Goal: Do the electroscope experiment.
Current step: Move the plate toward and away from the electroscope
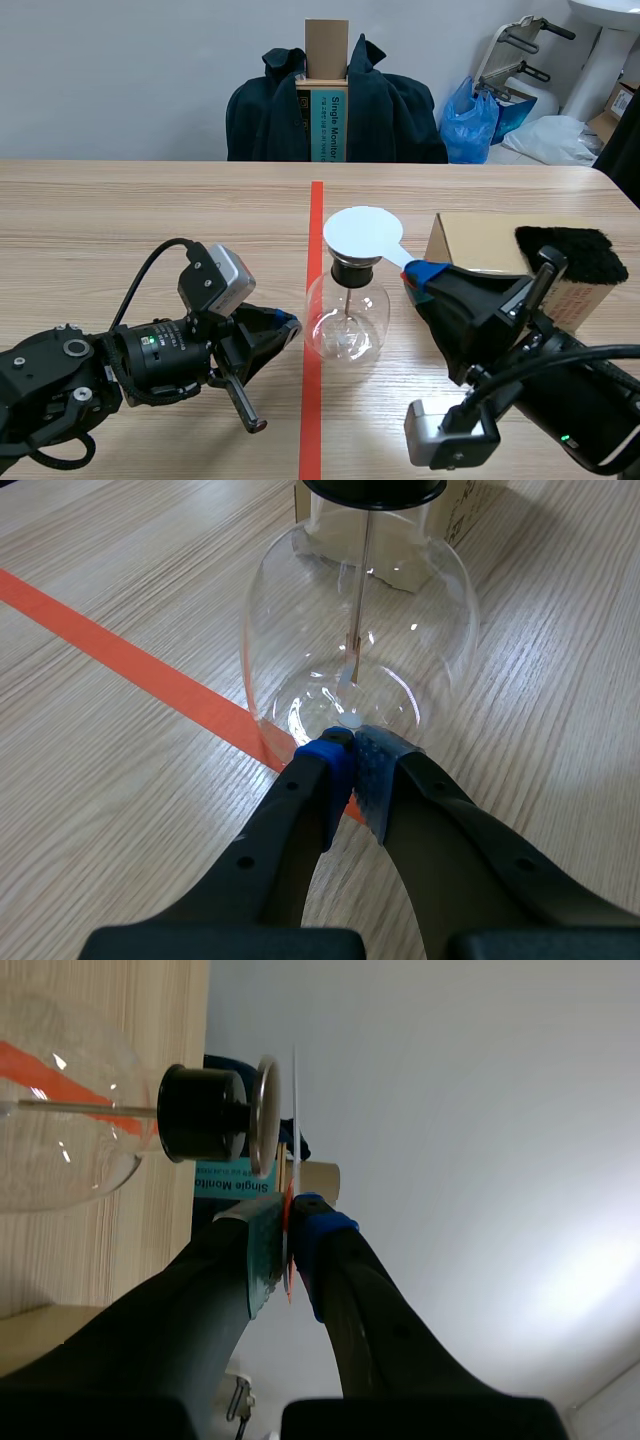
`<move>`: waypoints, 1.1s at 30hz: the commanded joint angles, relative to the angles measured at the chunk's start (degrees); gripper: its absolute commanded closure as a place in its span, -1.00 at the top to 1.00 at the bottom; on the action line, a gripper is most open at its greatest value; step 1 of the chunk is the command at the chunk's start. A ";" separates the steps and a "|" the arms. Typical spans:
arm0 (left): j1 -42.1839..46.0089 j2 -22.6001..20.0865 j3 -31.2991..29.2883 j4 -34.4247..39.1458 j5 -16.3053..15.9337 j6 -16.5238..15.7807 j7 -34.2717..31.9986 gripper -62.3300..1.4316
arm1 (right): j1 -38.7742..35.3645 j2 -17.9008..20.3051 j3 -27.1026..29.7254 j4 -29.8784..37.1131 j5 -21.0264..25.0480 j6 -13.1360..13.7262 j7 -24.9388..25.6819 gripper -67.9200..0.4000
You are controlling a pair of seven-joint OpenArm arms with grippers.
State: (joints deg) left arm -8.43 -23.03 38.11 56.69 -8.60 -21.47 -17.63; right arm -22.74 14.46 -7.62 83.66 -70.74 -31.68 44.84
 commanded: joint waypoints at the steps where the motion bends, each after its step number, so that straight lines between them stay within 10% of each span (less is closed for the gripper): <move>1: -0.63 0.26 -0.15 0.31 -0.52 -0.09 -0.76 -0.90 | 0.52 0.46 0.44 0.96 0.33 -0.42 0.76 -0.97; 18: -0.61 0.26 -0.15 0.31 -0.52 -0.09 -0.76 -0.90 | 0.52 0.44 0.44 0.96 0.33 -0.39 0.94 -0.97; 33: -0.61 0.26 -0.15 0.31 -0.52 -0.09 -0.76 -0.90 | 0.52 0.42 0.44 0.96 0.48 -0.15 -18.18 -0.97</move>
State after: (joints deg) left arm -8.43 -23.03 38.11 56.69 -8.60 -21.47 -17.63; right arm -22.74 14.46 -7.62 83.66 -70.70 -31.18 27.14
